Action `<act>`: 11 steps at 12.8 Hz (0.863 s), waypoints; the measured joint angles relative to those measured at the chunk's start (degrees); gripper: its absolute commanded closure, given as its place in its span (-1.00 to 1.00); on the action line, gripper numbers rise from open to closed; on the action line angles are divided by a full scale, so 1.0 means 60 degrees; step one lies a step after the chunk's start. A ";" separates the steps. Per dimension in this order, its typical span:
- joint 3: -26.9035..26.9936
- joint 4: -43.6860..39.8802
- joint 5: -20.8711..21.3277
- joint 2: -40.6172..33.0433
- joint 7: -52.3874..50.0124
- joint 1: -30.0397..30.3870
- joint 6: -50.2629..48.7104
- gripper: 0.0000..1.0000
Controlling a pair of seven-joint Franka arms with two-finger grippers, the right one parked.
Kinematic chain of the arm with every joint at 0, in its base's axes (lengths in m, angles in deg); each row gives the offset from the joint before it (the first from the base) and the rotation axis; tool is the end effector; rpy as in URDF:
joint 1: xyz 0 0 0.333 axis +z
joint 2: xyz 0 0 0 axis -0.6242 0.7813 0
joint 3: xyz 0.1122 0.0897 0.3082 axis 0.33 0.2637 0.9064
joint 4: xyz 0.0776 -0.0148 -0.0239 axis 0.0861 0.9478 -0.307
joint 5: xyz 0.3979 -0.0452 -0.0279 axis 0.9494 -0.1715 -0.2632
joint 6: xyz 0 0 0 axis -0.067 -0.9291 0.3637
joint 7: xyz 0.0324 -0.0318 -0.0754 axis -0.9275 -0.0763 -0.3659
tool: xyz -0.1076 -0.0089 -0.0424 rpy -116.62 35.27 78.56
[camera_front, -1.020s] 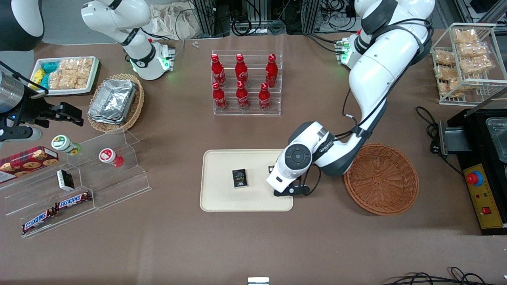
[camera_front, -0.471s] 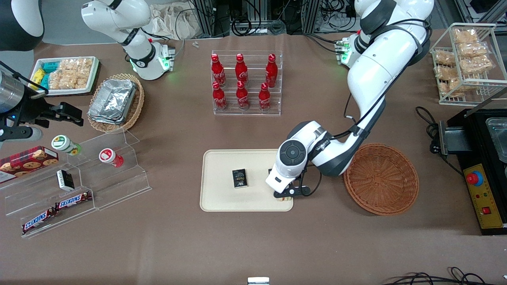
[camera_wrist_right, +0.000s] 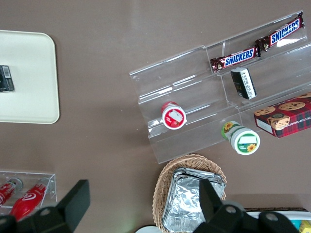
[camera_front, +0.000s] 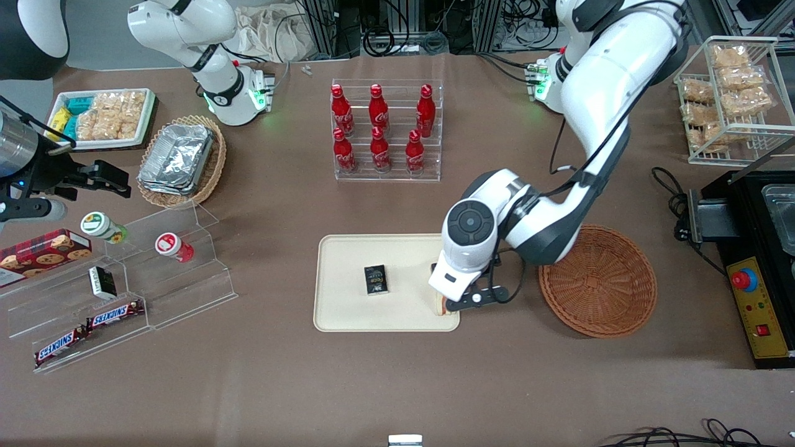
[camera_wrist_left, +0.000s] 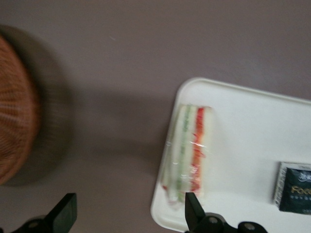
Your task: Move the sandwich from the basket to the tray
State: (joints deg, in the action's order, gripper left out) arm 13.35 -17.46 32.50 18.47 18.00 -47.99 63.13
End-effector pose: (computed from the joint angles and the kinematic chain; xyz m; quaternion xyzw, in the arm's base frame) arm 0.6519 -0.3797 0.3618 -0.9916 -0.1117 -0.0068 0.0642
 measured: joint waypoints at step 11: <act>-0.0714 0.2835 -0.1229 -0.3186 0.0670 0.3857 -0.0555 -1.00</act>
State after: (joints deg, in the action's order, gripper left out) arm 9.06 -0.45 25.13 -0.64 22.02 -24.84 59.80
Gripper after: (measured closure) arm 0.000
